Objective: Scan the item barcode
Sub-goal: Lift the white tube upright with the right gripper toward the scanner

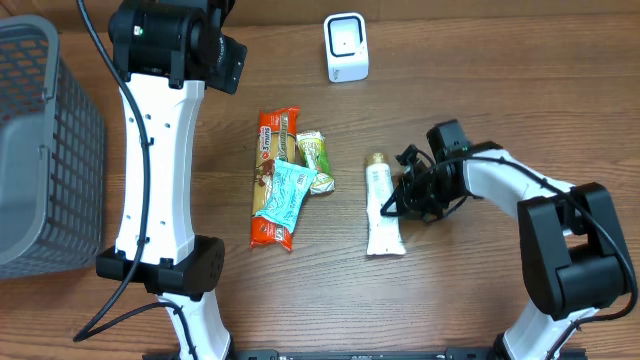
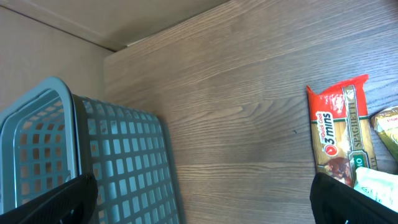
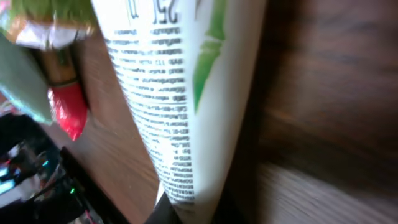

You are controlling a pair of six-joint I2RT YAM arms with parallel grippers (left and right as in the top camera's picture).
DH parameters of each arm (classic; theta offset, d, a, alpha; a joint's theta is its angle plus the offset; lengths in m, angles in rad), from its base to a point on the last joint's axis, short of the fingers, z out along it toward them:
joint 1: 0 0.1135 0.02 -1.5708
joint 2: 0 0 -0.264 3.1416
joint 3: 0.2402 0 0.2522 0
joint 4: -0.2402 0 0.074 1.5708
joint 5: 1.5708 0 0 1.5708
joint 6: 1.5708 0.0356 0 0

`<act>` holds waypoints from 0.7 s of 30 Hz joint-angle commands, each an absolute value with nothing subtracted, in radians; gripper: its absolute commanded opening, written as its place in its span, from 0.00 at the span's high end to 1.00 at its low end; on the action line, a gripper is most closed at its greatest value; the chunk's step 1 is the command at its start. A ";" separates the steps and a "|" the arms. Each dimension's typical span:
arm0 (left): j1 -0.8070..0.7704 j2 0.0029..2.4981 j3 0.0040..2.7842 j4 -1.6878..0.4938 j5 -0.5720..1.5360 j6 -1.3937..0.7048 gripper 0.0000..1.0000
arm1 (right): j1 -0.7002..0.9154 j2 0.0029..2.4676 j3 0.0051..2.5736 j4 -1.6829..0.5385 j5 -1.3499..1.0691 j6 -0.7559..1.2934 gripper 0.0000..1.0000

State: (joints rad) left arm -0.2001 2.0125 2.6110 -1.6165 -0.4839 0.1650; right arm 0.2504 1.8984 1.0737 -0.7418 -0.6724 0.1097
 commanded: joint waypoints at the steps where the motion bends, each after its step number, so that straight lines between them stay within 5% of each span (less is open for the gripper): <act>1: -0.195 2.024 2.612 -1.617 -0.497 0.179 0.01 | 0.206 1.873 1.209 -0.800 -0.519 0.099 0.96; 21: -0.195 2.024 2.612 -1.617 -0.497 0.179 0.01 | 0.206 1.586 1.375 -0.749 -0.624 0.020 0.96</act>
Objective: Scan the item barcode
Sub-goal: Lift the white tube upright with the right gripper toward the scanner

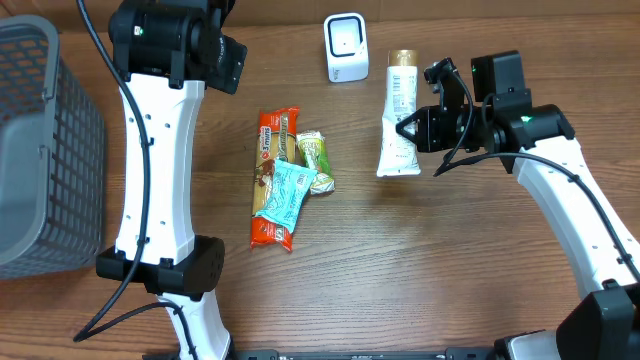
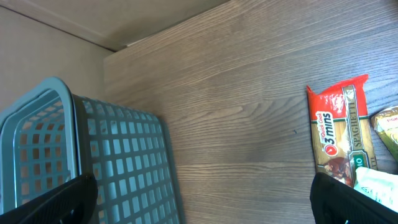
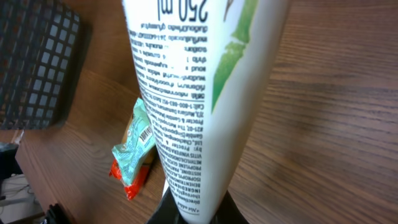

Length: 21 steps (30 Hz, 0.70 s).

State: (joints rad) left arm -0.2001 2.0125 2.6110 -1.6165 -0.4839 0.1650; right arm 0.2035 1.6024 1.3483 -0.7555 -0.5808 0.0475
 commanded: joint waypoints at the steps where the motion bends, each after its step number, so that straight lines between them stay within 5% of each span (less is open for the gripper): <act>1: -0.195 2.024 2.612 -1.617 -0.497 0.179 0.00 | 0.206 1.586 1.375 -0.750 -0.632 0.010 0.96; 17: -0.195 2.024 2.612 -1.612 -0.497 0.187 0.01 | 0.206 1.586 1.375 -0.776 -0.683 -0.001 0.96; 21: -0.195 2.024 2.612 -1.588 -0.347 0.176 0.00 | 0.207 1.586 1.375 -0.776 -0.683 -0.001 0.96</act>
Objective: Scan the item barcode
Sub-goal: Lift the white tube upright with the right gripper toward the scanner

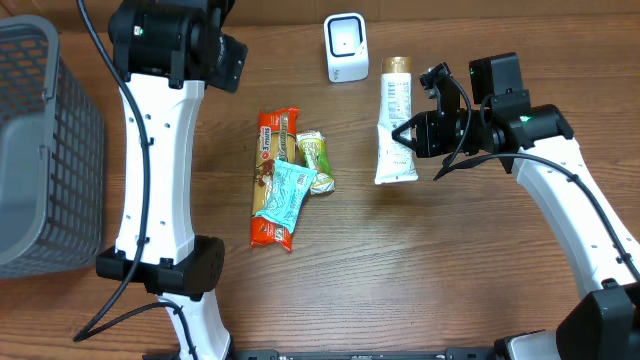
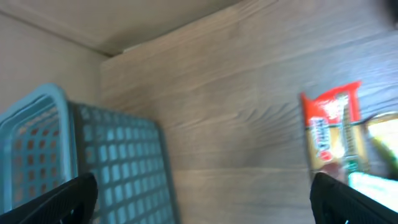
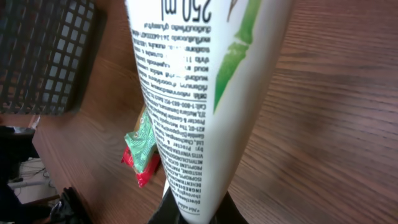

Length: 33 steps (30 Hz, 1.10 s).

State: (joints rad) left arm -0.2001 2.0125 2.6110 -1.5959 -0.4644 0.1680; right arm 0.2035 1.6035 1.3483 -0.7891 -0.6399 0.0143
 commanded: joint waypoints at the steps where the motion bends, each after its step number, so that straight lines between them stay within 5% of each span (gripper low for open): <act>1: -0.195 2.024 2.612 -1.594 -0.305 0.175 0.01 | 0.207 1.586 1.375 -0.776 -0.683 -0.001 0.96; 15: 0.147 2.024 2.613 -1.652 0.305 0.146 0.00 | 0.228 1.586 1.375 -0.754 -0.686 -0.001 0.96; 33: 0.254 2.024 2.613 -1.687 0.333 0.160 0.00 | 0.339 1.538 1.376 -0.554 -0.812 -0.109 0.96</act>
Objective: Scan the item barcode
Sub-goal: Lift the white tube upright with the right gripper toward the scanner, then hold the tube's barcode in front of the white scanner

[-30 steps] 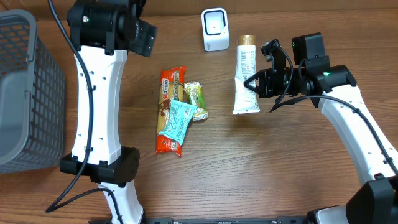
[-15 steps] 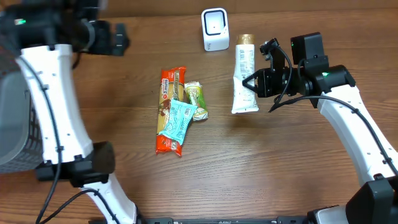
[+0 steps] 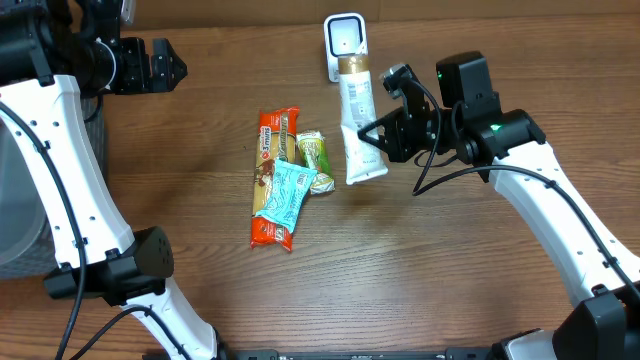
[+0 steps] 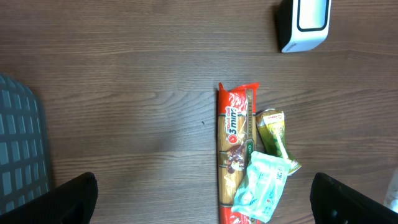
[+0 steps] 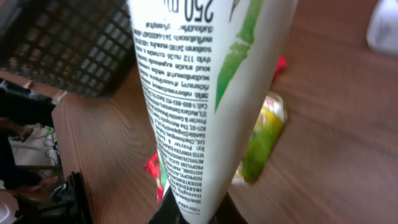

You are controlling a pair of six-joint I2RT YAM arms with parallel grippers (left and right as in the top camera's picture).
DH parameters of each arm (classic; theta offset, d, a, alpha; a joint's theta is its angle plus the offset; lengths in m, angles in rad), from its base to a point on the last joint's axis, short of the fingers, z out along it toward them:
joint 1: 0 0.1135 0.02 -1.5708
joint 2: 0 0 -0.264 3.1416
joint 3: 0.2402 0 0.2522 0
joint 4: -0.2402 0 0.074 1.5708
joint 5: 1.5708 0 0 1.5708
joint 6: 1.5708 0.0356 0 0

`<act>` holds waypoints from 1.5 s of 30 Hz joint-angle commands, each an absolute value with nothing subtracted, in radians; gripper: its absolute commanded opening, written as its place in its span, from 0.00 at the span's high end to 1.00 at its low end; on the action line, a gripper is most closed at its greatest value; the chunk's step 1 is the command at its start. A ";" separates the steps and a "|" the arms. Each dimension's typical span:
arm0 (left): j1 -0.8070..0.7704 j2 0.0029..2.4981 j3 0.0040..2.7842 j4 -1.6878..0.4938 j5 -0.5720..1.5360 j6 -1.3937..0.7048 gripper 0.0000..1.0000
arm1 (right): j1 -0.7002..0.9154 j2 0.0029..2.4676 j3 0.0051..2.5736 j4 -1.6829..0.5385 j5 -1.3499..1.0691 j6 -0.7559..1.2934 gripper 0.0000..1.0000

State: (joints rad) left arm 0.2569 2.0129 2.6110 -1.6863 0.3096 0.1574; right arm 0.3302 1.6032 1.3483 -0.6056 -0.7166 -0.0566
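Observation:
A white tube with a gold cap hangs above the table, and my right gripper is shut on its flat end. Its cap end sits just in front of the white scanner. In the right wrist view the tube fills the frame with its small print facing the camera, and the right gripper pinches it at the bottom. My left gripper is high at the back left, open and holding nothing. In its own view the left gripper shows only dark fingertips in the bottom corners.
A red spaghetti pack, a teal packet and a green packet lie together left of the tube. A grey mesh basket stands at the table's left edge, mostly behind the left arm in the overhead view.
My right gripper has carried the tube to the left, so its cap now lies right under the scanner. The left arm has swung left and now looks down on the snacks and scanner.
First my right gripper was at the tube lying on the table right of the snacks. Then it held the tube raised to the right of the scanner, then slightly nearer. Now the tube is in front of the scanner, and the left arm has shifted left.

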 commanded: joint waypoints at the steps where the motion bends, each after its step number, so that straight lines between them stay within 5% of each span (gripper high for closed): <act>1: 0.254 2.024 2.613 -1.687 0.333 0.160 0.00 | 0.339 1.531 1.376 -0.537 -0.812 -0.105 0.96; 5: 0.254 2.024 2.613 -1.687 0.333 0.160 0.00 | 0.347 1.520 1.376 -0.487 -0.725 -0.050 0.96; 13: 0.254 2.024 2.613 -1.686 0.333 0.160 0.00 | 0.486 1.530 1.431 -0.360 -0.099 -0.035 0.96; 20: 0.254 2.024 2.613 -1.687 0.333 0.160 0.00 | 0.530 1.573 1.448 -0.155 0.261 -0.192 0.96; 29: 0.254 2.024 2.613 -1.687 0.333 0.160 0.00 | 0.530 1.849 1.448 0.084 0.484 -0.572 0.96; 36: 0.254 2.024 2.613 -1.687 0.333 0.160 0.01 | 0.522 2.059 1.473 0.480 0.605 -0.890 0.96; 45: 0.254 2.024 2.613 -1.687 0.333 0.160 0.00 | 0.461 2.311 1.645 0.515 0.704 -1.024 0.96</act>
State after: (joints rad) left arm 0.2569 2.0129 2.6110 -1.6863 0.3161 0.1574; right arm 0.4950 2.2623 1.5650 0.4934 0.6075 -0.9718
